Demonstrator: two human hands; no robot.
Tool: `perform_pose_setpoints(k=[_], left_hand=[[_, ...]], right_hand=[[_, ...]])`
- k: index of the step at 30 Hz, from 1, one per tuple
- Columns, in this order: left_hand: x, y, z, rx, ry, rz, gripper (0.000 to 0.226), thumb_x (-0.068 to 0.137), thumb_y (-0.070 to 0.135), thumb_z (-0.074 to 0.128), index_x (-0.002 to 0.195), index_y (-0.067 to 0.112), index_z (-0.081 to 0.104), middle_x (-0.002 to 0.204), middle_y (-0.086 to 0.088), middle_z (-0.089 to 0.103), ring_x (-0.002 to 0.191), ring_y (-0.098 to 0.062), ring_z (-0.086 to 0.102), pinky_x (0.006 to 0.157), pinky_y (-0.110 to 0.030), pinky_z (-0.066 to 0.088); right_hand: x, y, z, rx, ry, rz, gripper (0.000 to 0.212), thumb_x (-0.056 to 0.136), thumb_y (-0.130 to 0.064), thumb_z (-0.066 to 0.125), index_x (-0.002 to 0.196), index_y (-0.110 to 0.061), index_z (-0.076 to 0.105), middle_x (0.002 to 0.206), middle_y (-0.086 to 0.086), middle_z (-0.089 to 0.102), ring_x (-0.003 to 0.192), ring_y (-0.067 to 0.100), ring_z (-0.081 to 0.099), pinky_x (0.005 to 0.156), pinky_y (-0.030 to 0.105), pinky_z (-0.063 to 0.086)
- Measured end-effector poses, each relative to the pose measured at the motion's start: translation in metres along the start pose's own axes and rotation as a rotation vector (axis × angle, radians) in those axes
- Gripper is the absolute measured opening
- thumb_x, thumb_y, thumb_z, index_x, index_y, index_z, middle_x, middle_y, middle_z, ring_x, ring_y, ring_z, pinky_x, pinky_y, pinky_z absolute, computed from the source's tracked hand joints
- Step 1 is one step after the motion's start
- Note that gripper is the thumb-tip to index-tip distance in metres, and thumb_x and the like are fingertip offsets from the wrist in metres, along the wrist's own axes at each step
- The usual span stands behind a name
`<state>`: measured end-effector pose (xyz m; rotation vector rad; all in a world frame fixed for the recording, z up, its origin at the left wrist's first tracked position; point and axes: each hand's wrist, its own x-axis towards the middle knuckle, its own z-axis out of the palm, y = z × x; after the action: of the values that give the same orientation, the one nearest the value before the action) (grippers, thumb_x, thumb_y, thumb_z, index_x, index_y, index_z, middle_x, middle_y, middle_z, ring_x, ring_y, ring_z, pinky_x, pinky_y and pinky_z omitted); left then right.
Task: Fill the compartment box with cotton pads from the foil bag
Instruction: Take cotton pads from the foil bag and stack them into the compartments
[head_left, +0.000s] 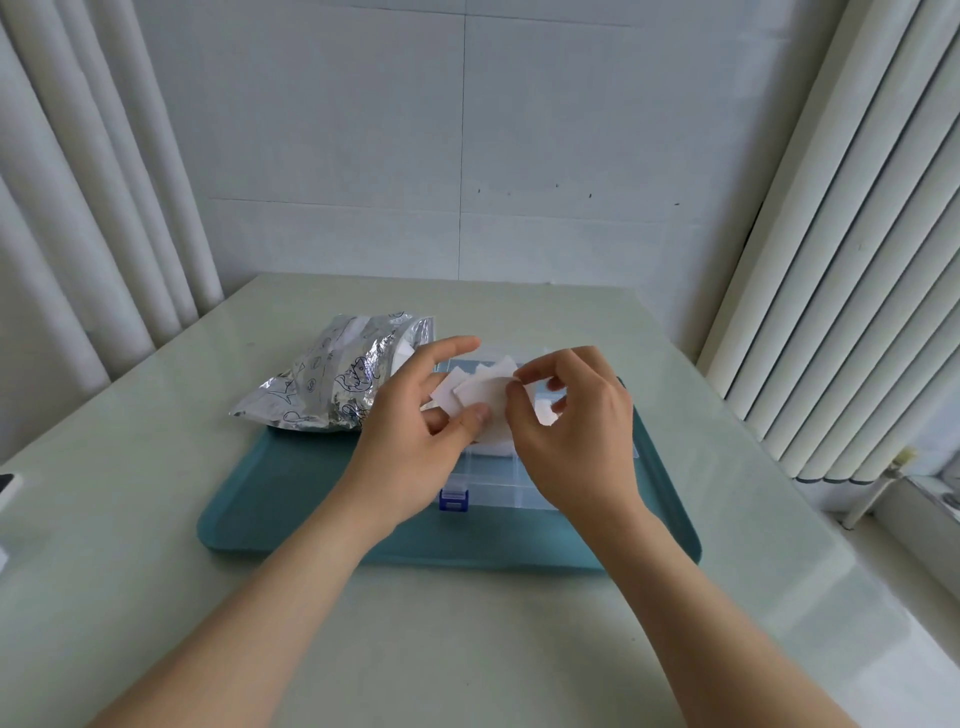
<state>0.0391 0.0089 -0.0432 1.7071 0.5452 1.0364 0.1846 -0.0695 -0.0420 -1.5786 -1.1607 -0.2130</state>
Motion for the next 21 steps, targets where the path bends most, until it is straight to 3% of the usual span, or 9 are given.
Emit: perform_pose_setpoints(k=[3, 6, 8, 13, 17, 19, 21], left_hand=[[0.000, -0.001, 0.001, 0.044, -0.029, 0.006, 0.049, 0.099, 0.001, 0.070, 0.130, 0.039, 0.068, 0.123, 0.014, 0.072, 0.081, -0.038, 0.076, 0.091, -0.051, 0.063], [0.001, -0.003, 0.001, 0.090, -0.037, -0.022, 0.044, 0.099, 0.006, 0.071, 0.122, 0.043, 0.072, 0.113, -0.011, 0.077, 0.082, -0.056, 0.069, 0.086, -0.067, 0.058], [0.001, -0.005, 0.000, 0.087, -0.034, -0.037, 0.041, 0.099, 0.004, 0.071, 0.119, 0.041, 0.074, 0.106, -0.010, 0.079, 0.085, -0.056, 0.069, 0.084, -0.070, 0.057], [-0.001, -0.001, 0.000, 0.066, -0.002, -0.062, 0.039, 0.097, 0.001, 0.072, 0.118, 0.034, 0.075, 0.108, 0.012, 0.079, 0.084, -0.027, 0.079, 0.092, -0.051, 0.062], [0.002, -0.001, -0.003, 0.066, 0.036, -0.067, 0.041, 0.092, 0.008, 0.081, 0.119, 0.038, 0.075, 0.113, 0.015, 0.078, 0.083, -0.029, 0.079, 0.090, -0.047, 0.060], [0.003, -0.001, -0.004, 0.042, 0.080, -0.059, 0.040, 0.091, 0.006, 0.082, 0.118, 0.034, 0.075, 0.118, 0.012, 0.076, 0.083, -0.020, 0.080, 0.087, -0.034, 0.063], [0.003, -0.001, -0.004, 0.023, 0.121, -0.048, 0.037, 0.091, 0.004, 0.080, 0.118, 0.029, 0.075, 0.117, 0.008, 0.076, 0.083, -0.015, 0.080, 0.080, -0.020, 0.060]], right_hand=[[0.000, -0.002, -0.002, 0.017, 0.017, 0.037, 0.012, 0.087, -0.016, 0.076, 0.087, -0.025, 0.069, 0.092, -0.016, 0.062, 0.089, 0.005, 0.058, 0.075, 0.011, 0.037], [0.001, -0.004, -0.006, 0.007, 0.018, -0.025, 0.013, 0.088, -0.014, 0.077, 0.088, -0.025, 0.070, 0.094, -0.018, 0.061, 0.094, 0.007, 0.057, 0.078, 0.010, 0.037], [0.001, -0.005, -0.007, -0.003, 0.001, -0.095, 0.013, 0.089, -0.013, 0.077, 0.091, -0.024, 0.072, 0.097, -0.016, 0.061, 0.096, 0.008, 0.058, 0.080, 0.012, 0.039], [-0.001, -0.003, -0.005, -0.074, -0.001, -0.204, 0.010, 0.095, -0.014, 0.074, 0.096, -0.022, 0.069, 0.096, -0.023, 0.060, 0.096, 0.010, 0.056, 0.080, 0.015, 0.042], [0.003, 0.000, -0.008, -0.059, -0.031, -0.193, 0.013, 0.098, -0.006, 0.070, 0.099, -0.018, 0.065, 0.090, -0.034, 0.059, 0.090, -0.006, 0.059, 0.083, 0.006, 0.040], [0.006, 0.001, -0.009, -0.005, -0.013, -0.138, 0.015, 0.097, -0.003, 0.069, 0.100, -0.017, 0.066, 0.089, -0.030, 0.065, 0.086, -0.006, 0.063, 0.079, 0.008, 0.045], [0.009, 0.002, -0.011, 0.100, 0.019, -0.013, 0.018, 0.098, -0.004, 0.066, 0.105, -0.020, 0.070, 0.087, -0.020, 0.072, 0.083, 0.004, 0.069, 0.073, 0.018, 0.052]])
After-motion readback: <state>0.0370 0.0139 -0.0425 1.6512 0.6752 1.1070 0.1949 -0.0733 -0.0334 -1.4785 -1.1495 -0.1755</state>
